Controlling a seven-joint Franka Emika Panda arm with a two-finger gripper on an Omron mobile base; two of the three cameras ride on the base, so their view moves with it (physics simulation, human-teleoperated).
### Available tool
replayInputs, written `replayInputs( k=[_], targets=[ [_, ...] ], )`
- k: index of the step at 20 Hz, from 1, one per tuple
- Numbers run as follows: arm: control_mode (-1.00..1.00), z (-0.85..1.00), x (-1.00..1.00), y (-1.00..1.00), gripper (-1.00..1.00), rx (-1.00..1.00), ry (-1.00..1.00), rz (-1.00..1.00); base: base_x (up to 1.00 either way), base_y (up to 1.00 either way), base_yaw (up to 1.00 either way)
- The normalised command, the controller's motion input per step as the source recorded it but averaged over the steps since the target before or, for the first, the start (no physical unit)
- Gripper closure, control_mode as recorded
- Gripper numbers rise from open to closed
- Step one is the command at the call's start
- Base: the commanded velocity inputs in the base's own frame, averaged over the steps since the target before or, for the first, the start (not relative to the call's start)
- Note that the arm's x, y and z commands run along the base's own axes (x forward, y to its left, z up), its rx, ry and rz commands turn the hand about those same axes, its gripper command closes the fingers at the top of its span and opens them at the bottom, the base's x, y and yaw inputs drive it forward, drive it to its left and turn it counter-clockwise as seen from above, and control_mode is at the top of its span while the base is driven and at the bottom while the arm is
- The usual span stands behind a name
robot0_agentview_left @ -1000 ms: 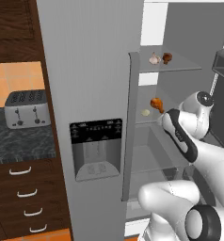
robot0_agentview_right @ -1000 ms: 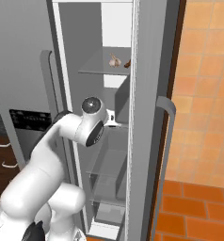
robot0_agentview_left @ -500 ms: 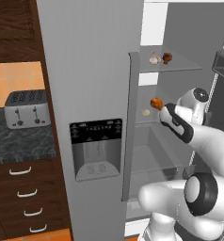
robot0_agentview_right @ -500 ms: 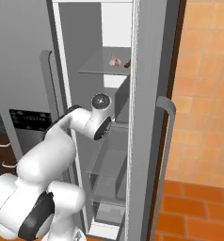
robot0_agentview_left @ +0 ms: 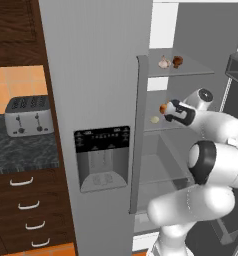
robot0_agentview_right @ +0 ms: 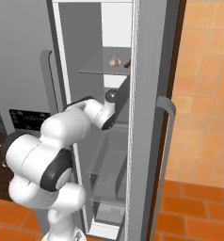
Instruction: Place one garlic and one chicken drumstick in each tupperware on the nearby counter, to pack two identical lunches.
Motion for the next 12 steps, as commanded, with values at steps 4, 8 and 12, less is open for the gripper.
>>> replayInputs(
  k=[4,8,12],
  targets=[
    [-1.0,-0.12,0.64,-0.17,-1.0,0.04,0.06,0.01,0.0,0.0,0.0],
    [-1.0,-0.24,0.39,-0.15,-1.0,0.01,0.01,0.04,0.0,0.0,0.0],
    [-1.0,-0.27,0.32,-0.07,-1.0,0.0,0.0,0.06,0.0,0.0,0.0]
  ],
)
